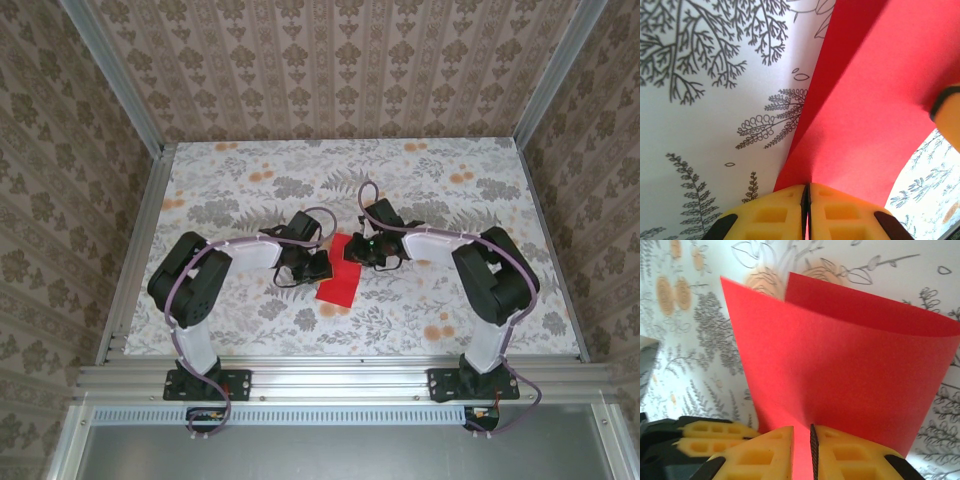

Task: Fold a paper plane with a square sheet of paper (pick it up from the middle)
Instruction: Fold the square sheet of paper in half at the center of the table.

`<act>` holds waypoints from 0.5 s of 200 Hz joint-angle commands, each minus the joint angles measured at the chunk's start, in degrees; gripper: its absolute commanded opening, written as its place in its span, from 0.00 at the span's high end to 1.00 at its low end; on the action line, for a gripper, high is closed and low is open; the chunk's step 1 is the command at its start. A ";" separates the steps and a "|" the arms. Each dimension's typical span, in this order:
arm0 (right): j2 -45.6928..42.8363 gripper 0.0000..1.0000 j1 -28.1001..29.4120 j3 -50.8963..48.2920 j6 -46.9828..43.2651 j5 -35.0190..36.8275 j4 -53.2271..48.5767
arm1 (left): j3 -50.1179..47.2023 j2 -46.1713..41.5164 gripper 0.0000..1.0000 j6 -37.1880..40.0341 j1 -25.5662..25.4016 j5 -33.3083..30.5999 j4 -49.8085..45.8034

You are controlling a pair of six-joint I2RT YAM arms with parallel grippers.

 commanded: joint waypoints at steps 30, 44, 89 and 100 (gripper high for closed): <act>4.34 0.81 -2.36 2.82 -2.54 -0.54 -0.70 | -1.83 3.07 0.88 1.72 -0.77 -3.65 -6.82; 5.26 0.81 -2.98 2.61 -2.65 -0.65 -0.13 | -2.10 3.06 0.89 2.05 -0.80 -3.56 -7.27; 8.05 0.81 -4.67 3.92 -3.28 -0.86 0.49 | -2.12 3.42 0.89 2.82 -0.88 -3.19 -7.69; 7.46 0.81 -4.78 4.94 -3.63 -1.29 -0.13 | -1.93 3.58 0.88 2.94 -0.80 -3.27 -7.96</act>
